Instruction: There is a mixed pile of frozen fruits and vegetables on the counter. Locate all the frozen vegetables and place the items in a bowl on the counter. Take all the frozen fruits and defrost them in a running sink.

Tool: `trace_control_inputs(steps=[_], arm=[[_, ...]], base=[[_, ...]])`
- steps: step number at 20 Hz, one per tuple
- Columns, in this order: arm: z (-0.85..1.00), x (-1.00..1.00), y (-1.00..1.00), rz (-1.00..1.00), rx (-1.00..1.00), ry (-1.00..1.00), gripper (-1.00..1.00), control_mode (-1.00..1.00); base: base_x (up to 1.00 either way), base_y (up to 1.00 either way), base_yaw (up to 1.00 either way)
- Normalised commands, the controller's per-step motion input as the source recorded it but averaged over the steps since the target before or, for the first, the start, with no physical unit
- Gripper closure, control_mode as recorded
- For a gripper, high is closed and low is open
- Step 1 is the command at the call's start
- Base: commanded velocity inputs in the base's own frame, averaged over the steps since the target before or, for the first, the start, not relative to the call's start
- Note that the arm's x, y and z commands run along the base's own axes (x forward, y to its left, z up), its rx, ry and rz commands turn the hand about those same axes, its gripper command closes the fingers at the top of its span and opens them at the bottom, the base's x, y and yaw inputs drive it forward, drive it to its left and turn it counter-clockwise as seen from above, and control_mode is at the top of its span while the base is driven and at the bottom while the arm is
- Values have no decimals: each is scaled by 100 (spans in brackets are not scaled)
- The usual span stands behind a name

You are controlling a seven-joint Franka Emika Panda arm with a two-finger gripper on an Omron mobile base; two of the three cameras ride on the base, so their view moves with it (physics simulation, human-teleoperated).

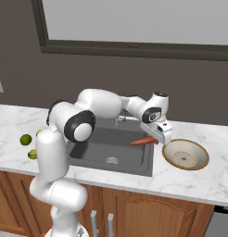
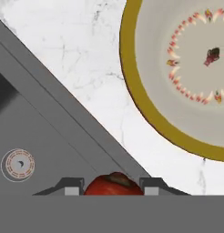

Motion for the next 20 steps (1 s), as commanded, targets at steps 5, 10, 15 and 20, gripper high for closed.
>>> trace_control_inputs(steps=[5,10,15,20], arm=[[0,33,-72,0,1,2,100,-100],[-1,9,-62,-1,1,0,100,-100],[-5,-2,-55,-2,1,1,100,-100],[-24,-12,-41,-1,0,4,100,-100]], base=[[0,0,0],[0,0,0],[0,0,0],[0,0,0]])
